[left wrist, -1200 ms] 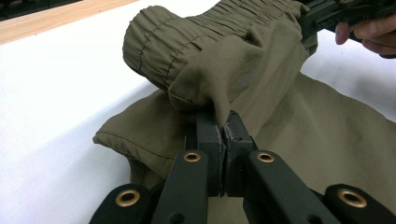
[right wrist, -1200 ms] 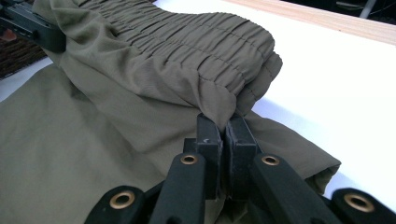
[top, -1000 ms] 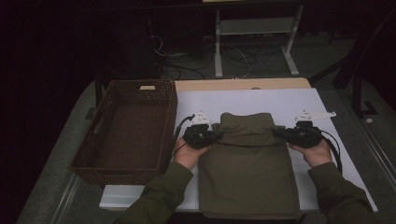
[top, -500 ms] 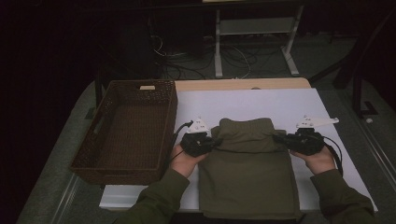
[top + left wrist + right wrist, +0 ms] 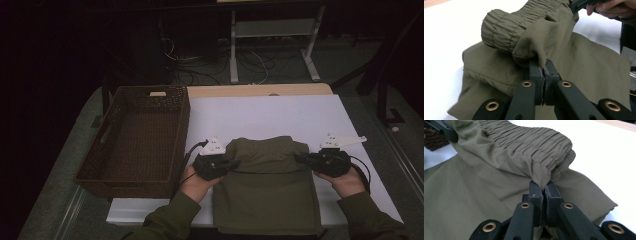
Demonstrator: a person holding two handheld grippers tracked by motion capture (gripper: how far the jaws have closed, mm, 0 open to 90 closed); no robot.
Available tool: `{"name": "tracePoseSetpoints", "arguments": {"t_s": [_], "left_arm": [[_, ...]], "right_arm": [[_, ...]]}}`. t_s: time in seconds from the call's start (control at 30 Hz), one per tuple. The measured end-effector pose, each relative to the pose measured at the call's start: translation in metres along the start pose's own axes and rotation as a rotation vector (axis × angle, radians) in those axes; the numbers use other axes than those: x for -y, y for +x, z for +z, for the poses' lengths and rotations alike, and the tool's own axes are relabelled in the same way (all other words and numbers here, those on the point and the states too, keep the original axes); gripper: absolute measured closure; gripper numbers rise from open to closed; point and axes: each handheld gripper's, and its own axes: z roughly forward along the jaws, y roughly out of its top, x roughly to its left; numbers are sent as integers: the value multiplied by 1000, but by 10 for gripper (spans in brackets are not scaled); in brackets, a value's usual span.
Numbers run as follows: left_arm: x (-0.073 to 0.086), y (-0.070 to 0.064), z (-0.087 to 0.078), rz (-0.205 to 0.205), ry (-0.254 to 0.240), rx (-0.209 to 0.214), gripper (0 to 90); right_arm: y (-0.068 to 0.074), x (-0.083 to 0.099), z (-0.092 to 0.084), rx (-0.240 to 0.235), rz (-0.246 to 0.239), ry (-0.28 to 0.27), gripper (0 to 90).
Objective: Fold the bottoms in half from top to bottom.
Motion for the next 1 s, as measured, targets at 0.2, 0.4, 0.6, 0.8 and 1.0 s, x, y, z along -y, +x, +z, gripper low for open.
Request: {"name": "tracePoseSetpoints", "arguments": {"t_s": [0.2, 0.4, 0.6, 0.8, 1.0], "left_arm": [[5, -6, -5, 9, 8, 15, 876], [12, -13, -9, 14, 27, 35, 875], [17, -19, -11, 24, 43, 53, 875], [21, -25, -14, 30, 59, 69, 875], [26, -26, -15, 23, 69, 84, 875]], "right_arm": [[9, 5, -2, -8, -22, 19, 857], [18, 10, -8, -24, -40, 23, 857], [26, 16, -13, -35, -56, 37, 857], [31, 22, -16, -51, -61, 49, 857], [37, 25, -20, -67, -67, 51, 857]]}}
